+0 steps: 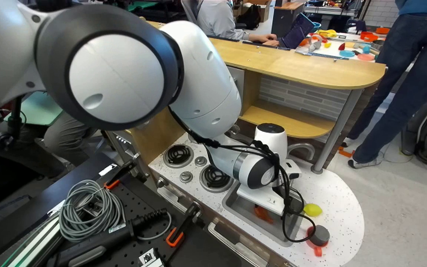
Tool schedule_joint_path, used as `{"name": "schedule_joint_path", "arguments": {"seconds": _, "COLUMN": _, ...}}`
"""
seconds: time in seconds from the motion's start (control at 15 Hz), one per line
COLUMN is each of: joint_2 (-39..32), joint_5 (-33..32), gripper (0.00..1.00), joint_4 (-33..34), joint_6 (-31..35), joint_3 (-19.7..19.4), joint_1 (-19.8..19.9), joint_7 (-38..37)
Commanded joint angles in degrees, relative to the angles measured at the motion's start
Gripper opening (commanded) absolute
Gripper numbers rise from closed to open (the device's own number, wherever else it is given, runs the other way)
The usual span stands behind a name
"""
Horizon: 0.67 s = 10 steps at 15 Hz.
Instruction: Remove the chicken from the sink and put it on the stovetop
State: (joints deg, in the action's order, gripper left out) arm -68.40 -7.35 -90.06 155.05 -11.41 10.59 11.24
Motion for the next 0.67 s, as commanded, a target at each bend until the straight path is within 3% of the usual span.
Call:
{"name": "schedule_joint_path", "arguments": {"seconds": 0.0, "joint_2": -4.28, "joint_5": -1.78, "gripper": 1.0, "joint_4": 6.96, "joint_6": -3.62, "joint_3": 2.34, "joint_1": 2.48, "joint_7": 4.2}}
{"name": "schedule_joint_path", "arguments": {"seconds": 0.6, "joint_2": -7.57, "joint_5": -4.51, "gripper": 1.0, "joint_4": 13.42, "joint_6": -13.72, "joint_3": 7.72, "joint_1": 5.62, "joint_7": 21.62}}
